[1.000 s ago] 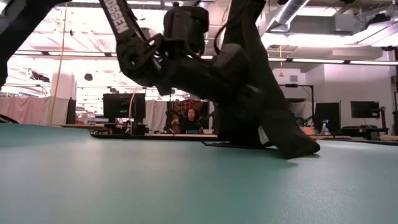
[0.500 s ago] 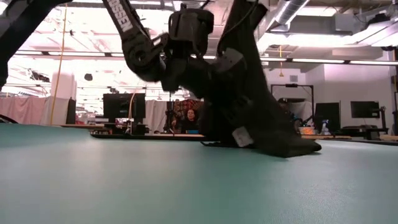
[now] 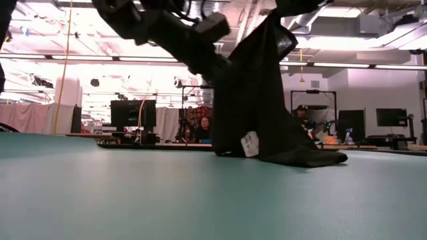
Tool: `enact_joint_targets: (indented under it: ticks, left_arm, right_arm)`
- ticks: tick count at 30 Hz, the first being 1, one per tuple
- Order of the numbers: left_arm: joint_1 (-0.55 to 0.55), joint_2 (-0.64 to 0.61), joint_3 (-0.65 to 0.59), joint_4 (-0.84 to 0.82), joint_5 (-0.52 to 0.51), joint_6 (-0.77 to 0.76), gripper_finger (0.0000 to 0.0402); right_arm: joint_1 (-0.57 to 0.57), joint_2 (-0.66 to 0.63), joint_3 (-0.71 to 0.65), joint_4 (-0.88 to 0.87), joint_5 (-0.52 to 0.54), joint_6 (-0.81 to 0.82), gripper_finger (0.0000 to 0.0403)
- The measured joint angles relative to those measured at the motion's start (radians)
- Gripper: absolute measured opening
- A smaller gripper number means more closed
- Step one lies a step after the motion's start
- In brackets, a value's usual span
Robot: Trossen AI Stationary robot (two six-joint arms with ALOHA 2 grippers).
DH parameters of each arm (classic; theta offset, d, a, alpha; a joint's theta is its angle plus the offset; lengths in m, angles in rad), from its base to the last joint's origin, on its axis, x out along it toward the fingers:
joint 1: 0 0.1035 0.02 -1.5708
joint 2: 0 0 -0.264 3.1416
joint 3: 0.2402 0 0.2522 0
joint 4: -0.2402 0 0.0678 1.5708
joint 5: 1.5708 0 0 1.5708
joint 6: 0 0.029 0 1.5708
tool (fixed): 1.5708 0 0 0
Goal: Roll towel into tight, uniform cylinder
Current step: Fold the black towel
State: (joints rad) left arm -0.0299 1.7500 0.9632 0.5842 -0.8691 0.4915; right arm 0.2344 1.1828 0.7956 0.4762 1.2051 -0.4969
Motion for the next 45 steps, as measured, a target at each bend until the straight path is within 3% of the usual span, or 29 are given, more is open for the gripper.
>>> enact_joint_targets:
  ticks: [12,21,32,35,41,45]
  left_arm:
    - [0.0,-0.187,-0.188,-0.149,-0.023,-0.214,0.0]
    - [-0.021,-0.202,-0.224,-0.161,0.029,-0.277,0.0]
    - [-0.091,-0.231,-0.225,-0.241,0.045,-0.304,0.0]
    - [-0.085,-0.231,-0.225,-0.226,0.148,-0.328,0.0]
    - [-0.012,-0.136,-0.224,-0.069,0.483,-0.309,0.0]
    - [0.024,0.002,-0.224,0.026,0.569,-0.211,0.0003]
  right_arm:
    - [0.005,0.0,0.0,-0.054,0.001,0.074,0.0]
    - [0.014,0.0,0.0,-0.195,-0.008,0.347,0.0]
    - [0.086,0.0,0.0,-0.344,-0.111,0.602,0.0]
    - [0.099,0.0,0.0,-0.336,-0.11,0.601,0.0]
    - [0.096,0.0,0.0,-0.339,-0.107,0.602,0.0]
    - [0.096,0.0,0.0,-0.338,-0.107,0.601,0.0]
